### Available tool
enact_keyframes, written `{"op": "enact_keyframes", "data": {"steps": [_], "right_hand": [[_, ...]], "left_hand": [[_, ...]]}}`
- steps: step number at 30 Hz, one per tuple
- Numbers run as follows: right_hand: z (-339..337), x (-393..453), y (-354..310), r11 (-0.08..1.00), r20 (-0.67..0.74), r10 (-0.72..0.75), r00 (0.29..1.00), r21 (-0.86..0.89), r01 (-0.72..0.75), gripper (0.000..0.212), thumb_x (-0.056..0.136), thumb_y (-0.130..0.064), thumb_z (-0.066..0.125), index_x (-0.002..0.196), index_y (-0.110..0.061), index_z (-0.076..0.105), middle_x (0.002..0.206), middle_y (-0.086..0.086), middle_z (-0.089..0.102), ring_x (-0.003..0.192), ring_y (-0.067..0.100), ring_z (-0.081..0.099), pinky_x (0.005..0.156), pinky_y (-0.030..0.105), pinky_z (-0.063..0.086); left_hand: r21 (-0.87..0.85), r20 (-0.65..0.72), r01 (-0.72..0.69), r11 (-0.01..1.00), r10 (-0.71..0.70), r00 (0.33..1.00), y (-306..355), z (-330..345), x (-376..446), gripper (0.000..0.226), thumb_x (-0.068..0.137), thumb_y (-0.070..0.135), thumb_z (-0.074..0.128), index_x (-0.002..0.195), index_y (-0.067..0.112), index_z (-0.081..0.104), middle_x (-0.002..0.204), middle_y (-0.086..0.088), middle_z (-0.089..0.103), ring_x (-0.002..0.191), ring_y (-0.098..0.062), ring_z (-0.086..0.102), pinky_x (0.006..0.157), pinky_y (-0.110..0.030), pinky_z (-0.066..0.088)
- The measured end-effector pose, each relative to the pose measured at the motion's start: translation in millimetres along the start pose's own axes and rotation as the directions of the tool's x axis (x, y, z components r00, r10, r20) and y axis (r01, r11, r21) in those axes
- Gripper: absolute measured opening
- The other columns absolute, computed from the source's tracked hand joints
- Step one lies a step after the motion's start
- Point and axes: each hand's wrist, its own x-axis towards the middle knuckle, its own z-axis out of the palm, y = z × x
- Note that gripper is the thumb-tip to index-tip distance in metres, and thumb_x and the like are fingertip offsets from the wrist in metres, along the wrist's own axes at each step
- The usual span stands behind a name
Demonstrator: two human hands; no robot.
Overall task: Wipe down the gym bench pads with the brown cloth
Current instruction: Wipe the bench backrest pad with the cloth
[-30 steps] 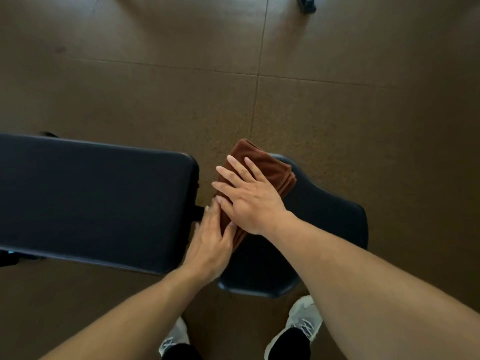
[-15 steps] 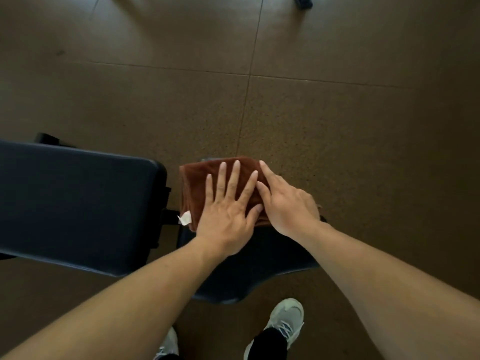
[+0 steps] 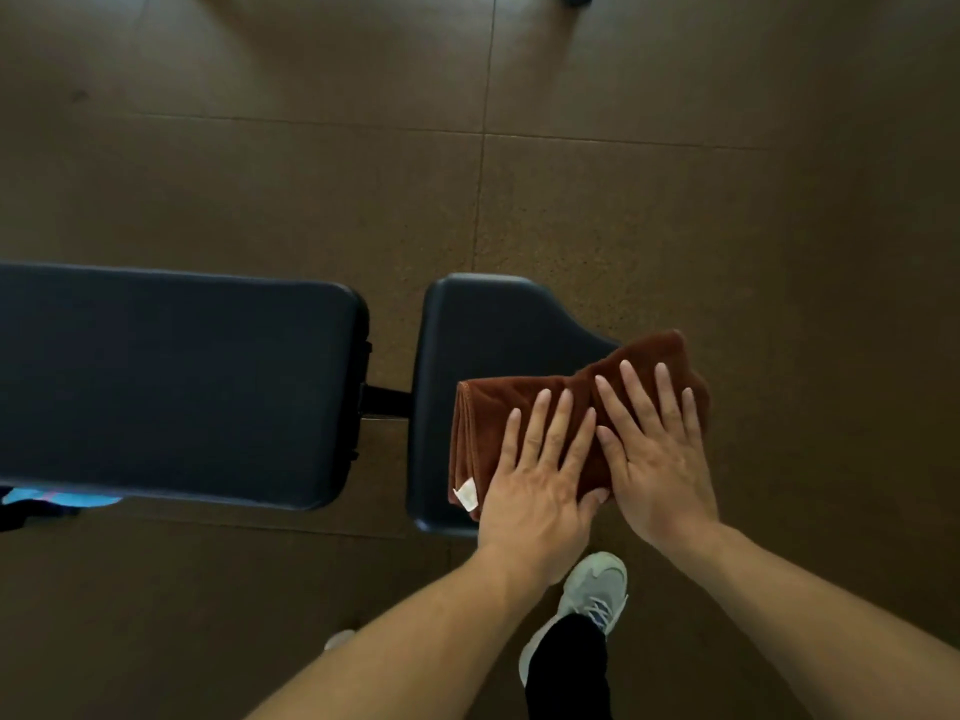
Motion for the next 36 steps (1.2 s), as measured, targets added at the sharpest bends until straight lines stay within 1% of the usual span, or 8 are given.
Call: {"op": "enact_keyframes", "data": {"steps": [7, 12, 15, 21, 24, 31, 34, 36], "right_hand": [[33.0, -28.5, -95.9, 0.985, 0.055, -0.121, 0.991, -0.119, 0.127, 0.061, 0.109, -0.041, 0.028, 0.166, -0.024, 0.014, 0.174, 0.005, 0.003, 0.160, 0.030, -0.002, 0.126, 0.056, 0.011], [30.8, -10.4, -139.9, 0.956, 0.143, -0.240, 0.960, -0.136, 0.259, 0.061, 0.110, -0.046, 0.025, 0.166, -0.026, 0.012, 0.174, 0.005, 0.000, 0.160, 0.029, -0.008, 0.127, 0.057, 0.014], [25.4, 16.3, -150.1, 0.941, 0.168, -0.302, 0.939, -0.104, 0.321, 0.057, 0.111, -0.047, 0.017, 0.165, -0.031, 0.011, 0.174, -0.001, -0.003, 0.159, 0.025, -0.015, 0.128, 0.055, 0.007], [7.2, 84.2, -159.3, 0.890, 0.219, -0.426, 0.878, -0.075, 0.450, 0.055, 0.109, -0.048, 0.013, 0.161, -0.036, 0.028, 0.173, -0.006, 0.007, 0.158, 0.020, -0.018, 0.127, 0.053, -0.004], [-3.9, 115.3, -152.7, 0.853, 0.251, -0.486, 0.837, -0.071, 0.517, 0.057, 0.109, -0.048, 0.012, 0.160, -0.035, 0.030, 0.173, -0.006, 0.010, 0.158, 0.019, -0.016, 0.127, 0.051, -0.007], [-20.7, 165.0, -112.9, 0.813, 0.228, -0.553, 0.801, -0.060, 0.579, 0.056, 0.109, -0.051, 0.011, 0.164, -0.039, 0.014, 0.173, -0.011, 0.001, 0.158, 0.017, -0.018, 0.127, 0.048, -0.008], [-30.7, 175.7, -88.2, 0.852, 0.195, -0.501, 0.843, -0.059, 0.520, 0.056, 0.110, -0.052, 0.012, 0.164, -0.041, 0.003, 0.173, -0.013, -0.005, 0.158, 0.018, -0.016, 0.128, 0.047, -0.004], [-36.9, 174.2, -68.5, 0.904, 0.195, -0.419, 0.887, -0.007, 0.429, 0.056, 0.110, -0.053, 0.014, 0.162, -0.044, -0.002, 0.172, -0.015, -0.008, 0.159, 0.017, -0.014, 0.129, 0.046, 0.001]], "left_hand": [[-0.100, -0.023, 0.097, 0.990, -0.100, 0.995, -64.0, 21.7, -90.6, 0.072, 0.107, 0.059, 0.016, 0.164, 0.022, -0.008, 0.171, -0.001, -0.020, 0.157, -0.020, -0.017, 0.124, -0.046, -0.004], [-0.443, 0.048, 0.140, 0.886, -0.132, 0.990, -106.5, 7.3, -117.4, 0.066, 0.110, 0.048, 0.023, 0.155, 0.037, -0.024, 0.157, 0.024, -0.043, 0.147, 0.003, -0.032, 0.128, -0.034, -0.007], [-0.637, 0.101, 0.217, 0.739, -0.198, 0.975, -116.9, -1.4, -104.9, 0.063, 0.109, 0.048, 0.028, 0.150, 0.052, -0.021, 0.156, 0.036, -0.033, 0.149, 0.013, -0.015, 0.130, -0.036, 0.008], [-0.760, 0.140, 0.356, 0.544, -0.399, 0.906, -122.9, -11.6, -67.2, 0.063, 0.107, 0.055, 0.033, 0.159, 0.047, -0.001, 0.170, 0.016, 0.014, 0.152, -0.004, 0.022, 0.124, -0.038, 0.028], [-0.728, 0.089, 0.384, 0.568, -0.477, 0.874, -121.1, -22.0, -47.2, 0.064, 0.107, 0.054, 0.036, 0.162, 0.040, 0.008, 0.170, 0.013, 0.016, 0.153, -0.004, 0.019, 0.125, -0.036, 0.023], [-0.644, -0.247, 0.314, 0.698, -0.578, 0.777, -129.6, -65.2, -11.1, 0.055, 0.106, 0.035, 0.049, 0.157, 0.026, 0.035, 0.162, 0.008, 0.037, 0.148, -0.004, 0.031, 0.122, -0.032, 0.028], [-0.591, -0.189, 0.352, 0.726, -0.549, 0.814, -133.4, -69.2, 7.4, 0.052, 0.105, 0.035, 0.052, 0.155, 0.027, 0.039, 0.159, 0.007, 0.041, 0.147, -0.009, 0.035, 0.122, -0.036, 0.030], [-0.531, -0.133, 0.345, 0.773, -0.479, 0.868, -120.1, -65.2, 16.0, 0.059, 0.105, 0.040, 0.050, 0.160, 0.029, 0.031, 0.167, 0.006, 0.028, 0.153, -0.012, 0.024, 0.124, -0.033, 0.022]]}}
